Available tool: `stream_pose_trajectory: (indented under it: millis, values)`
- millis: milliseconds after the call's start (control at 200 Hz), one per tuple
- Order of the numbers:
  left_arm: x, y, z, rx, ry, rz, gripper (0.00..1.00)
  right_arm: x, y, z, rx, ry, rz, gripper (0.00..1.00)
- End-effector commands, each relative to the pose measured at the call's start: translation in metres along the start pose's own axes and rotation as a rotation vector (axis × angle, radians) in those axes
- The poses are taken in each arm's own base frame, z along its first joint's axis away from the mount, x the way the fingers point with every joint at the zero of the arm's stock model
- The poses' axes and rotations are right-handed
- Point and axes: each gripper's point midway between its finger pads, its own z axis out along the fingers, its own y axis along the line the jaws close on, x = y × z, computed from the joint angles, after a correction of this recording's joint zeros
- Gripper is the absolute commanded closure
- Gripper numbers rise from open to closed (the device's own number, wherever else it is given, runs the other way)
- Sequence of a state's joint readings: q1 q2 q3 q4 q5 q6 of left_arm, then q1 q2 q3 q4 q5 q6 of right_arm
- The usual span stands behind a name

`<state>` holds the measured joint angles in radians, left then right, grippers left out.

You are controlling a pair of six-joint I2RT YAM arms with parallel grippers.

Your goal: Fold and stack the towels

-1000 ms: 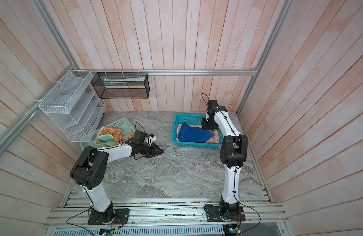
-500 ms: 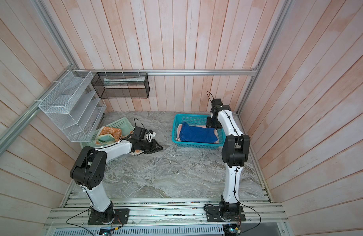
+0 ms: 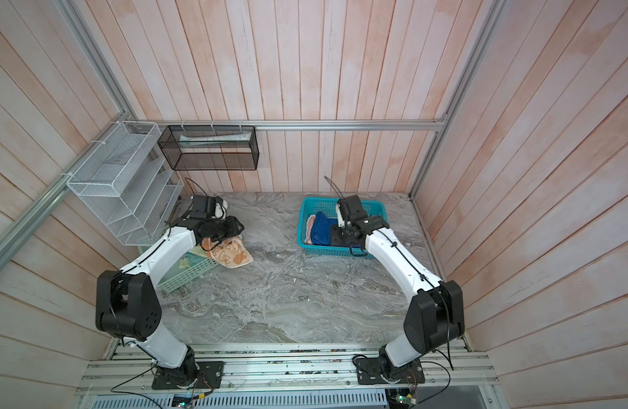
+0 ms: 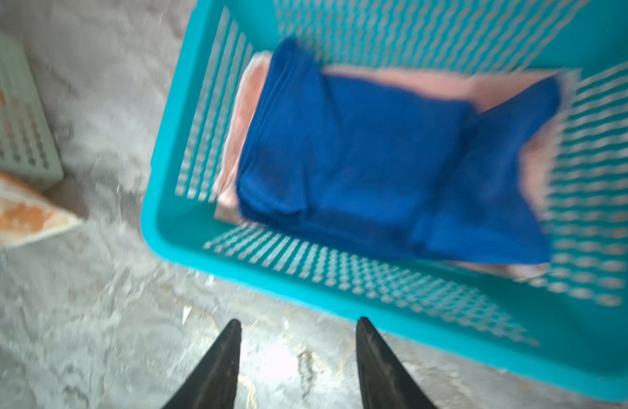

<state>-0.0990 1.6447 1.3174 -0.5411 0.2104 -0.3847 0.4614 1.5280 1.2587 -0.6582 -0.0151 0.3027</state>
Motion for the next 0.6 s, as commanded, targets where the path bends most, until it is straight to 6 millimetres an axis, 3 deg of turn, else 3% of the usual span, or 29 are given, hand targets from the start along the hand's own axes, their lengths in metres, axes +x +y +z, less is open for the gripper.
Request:
stream_pose_trajectory:
  millis: [0,110,200,350,475,595]
  values:
    - [-0.001,0.063,-0.024,-0.205,-0.045,-0.081,0.47,0.042,0.018,0.023,-0.057,0.032,0.068,0.49]
    - [0.001,0.093,-0.039,-0.226,-0.119,-0.163,0.43,0.076,0.018,0.041,-0.086,0.075,0.098,0.5]
    - [0.007,0.1,-0.037,-0.17,-0.131,-0.216,0.41,0.076,0.011,0.054,-0.063,0.046,0.068,0.53]
    - [0.028,0.112,-0.017,-0.154,-0.056,-0.279,0.41,0.047,-0.02,0.079,0.049,0.0,0.007,0.61]
    - [0.04,0.102,0.003,-0.035,-0.032,-0.318,0.41,0.012,-0.046,0.094,0.07,-0.031,0.015,0.64]
    - [0.039,0.095,0.023,0.039,-0.012,-0.353,0.47,-0.014,-0.072,0.108,0.09,-0.045,0.02,0.66]
